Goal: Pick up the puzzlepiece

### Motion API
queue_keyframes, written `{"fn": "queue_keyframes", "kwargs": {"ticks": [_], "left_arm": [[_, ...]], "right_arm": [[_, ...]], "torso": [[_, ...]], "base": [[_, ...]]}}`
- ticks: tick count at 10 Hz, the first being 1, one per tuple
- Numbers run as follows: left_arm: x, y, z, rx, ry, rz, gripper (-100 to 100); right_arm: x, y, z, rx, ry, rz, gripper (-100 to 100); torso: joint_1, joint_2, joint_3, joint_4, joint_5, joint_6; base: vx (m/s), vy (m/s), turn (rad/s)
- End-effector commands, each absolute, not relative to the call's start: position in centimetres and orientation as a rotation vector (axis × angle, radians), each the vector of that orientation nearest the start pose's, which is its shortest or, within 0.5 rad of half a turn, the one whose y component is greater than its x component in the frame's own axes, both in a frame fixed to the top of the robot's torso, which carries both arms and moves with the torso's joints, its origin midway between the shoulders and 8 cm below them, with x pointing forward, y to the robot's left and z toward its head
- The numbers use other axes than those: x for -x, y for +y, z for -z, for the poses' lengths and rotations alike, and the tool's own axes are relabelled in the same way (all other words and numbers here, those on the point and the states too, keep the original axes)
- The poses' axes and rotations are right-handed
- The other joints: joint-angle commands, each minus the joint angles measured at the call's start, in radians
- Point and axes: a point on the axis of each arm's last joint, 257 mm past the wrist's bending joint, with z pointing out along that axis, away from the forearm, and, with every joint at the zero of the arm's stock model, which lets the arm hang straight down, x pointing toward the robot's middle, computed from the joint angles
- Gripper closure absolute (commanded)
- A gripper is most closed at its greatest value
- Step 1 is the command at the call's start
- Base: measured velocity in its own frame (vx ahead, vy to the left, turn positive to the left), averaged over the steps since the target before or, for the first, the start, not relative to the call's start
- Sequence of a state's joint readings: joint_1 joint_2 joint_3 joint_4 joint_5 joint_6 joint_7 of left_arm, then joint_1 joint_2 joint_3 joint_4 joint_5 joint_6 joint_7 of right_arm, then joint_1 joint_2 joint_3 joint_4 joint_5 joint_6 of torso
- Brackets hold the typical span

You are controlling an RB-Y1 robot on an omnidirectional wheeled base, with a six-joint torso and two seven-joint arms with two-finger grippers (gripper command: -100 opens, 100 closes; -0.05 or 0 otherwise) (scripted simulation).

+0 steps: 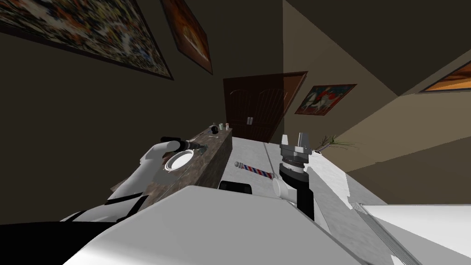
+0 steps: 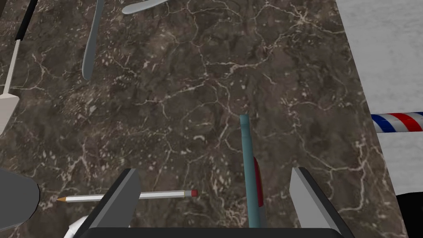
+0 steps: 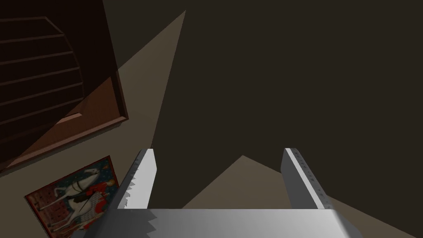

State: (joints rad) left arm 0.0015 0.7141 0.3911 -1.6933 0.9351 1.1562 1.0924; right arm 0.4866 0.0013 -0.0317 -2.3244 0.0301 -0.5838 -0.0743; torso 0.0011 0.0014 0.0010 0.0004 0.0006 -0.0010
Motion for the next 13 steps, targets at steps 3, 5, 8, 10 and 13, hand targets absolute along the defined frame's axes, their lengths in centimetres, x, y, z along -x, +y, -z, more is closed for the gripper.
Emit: {"fn": "queue_keyframes", "kwargs": {"ticks": [3, 5, 8, 10, 13], "left_arm": [[-45.8, 48.0, 23.3, 2.823, 0.323, 1.203, -100], [-45.2, 48.5, 24.2, 2.832, 0.26, 1.193, -100], [-45.3, 48.3, 25.1, 2.86, 0.238, 1.165, -100], [-45.1, 48.1, 26.0, 2.886, 0.21, 1.144, -100], [-44.2, 47.4, 27.9, 2.946, 0.153, 1.098, -100]], "right_arm": [[-31.9, -27.8, -6.3, -0.544, 0.516, -1.357, 0], [-31.9, -27.8, -6.3, -0.544, 0.516, -1.357, 0], [-31.9, -27.8, -6.3, -0.544, 0.516, -1.357, 0], [-31.9, -27.8, -6.3, -0.544, 0.516, -1.357, 0], [-31.9, -27.8, -6.3, -0.544, 0.516, -1.357, 0]], "torso": [[0.0, 0.001, 0.0, 0.0, 0.0, 0.0], [0.0, 0.0, 0.0, 0.0, 0.0, 0.0], [0.0, 0.0, 0.0, 0.0, 0.0, 0.0], [0.0, 0.001, 0.001, 0.0, 0.0, 0.0], [0.0, -0.001, 0.0, 0.0, 0.0, -0.001]], "base": [[-0.051, 0.022, -0.11], [-0.028, 0.012, -0.037], [-0.044, 0.017, -0.115], [-0.052, 0.015, -0.1], [-0.028, 0.011, -0.059]]}}
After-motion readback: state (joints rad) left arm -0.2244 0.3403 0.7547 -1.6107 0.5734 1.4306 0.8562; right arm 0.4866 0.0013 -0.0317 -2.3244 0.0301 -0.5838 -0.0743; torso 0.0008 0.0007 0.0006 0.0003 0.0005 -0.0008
